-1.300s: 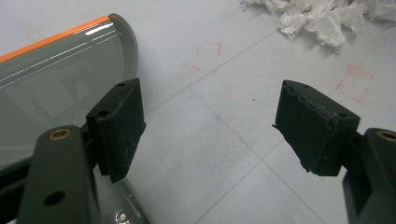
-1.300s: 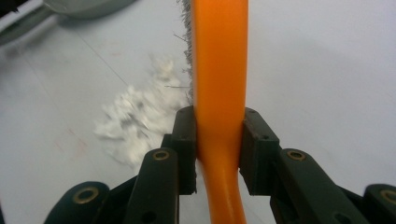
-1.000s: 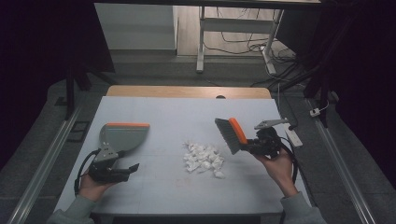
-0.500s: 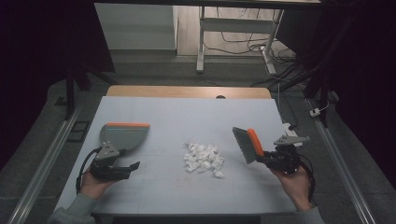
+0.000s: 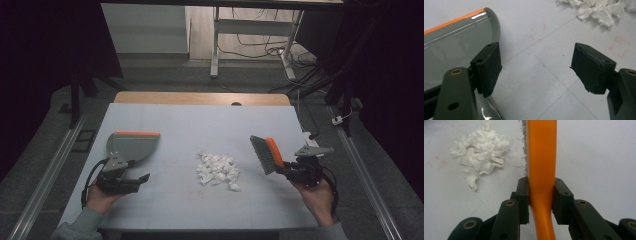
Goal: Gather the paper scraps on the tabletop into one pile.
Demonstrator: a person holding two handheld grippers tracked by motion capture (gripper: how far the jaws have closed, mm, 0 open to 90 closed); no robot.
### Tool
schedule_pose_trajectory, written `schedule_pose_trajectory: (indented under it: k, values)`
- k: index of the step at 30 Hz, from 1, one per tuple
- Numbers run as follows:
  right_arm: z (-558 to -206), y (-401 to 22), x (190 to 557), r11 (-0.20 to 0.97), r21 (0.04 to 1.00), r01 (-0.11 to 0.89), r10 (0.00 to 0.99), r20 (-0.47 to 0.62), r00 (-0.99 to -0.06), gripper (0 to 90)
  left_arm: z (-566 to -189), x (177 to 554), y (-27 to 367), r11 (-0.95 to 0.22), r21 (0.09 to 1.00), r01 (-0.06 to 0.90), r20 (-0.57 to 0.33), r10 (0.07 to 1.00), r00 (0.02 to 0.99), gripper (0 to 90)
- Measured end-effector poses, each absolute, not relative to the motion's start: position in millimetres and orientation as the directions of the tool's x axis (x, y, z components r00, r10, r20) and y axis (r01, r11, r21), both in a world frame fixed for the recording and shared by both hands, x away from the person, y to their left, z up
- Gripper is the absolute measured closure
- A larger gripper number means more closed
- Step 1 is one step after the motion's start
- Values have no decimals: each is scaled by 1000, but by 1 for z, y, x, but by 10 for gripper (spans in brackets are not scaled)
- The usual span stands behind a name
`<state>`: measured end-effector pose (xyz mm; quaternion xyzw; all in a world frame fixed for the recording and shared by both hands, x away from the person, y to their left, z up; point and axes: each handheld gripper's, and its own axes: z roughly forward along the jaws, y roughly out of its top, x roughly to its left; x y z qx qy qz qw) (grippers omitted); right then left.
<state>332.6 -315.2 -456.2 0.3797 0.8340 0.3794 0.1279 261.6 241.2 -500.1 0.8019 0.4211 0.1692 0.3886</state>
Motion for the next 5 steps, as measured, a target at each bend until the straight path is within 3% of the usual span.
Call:
schedule_pose_trajectory:
  k: [5]
  values:
    - [-456, -315, 332, 423, 736, 529, 726, 75, -684, 700, -500, 261, 242, -341, 768, 542, -56, 807, 587, 249]
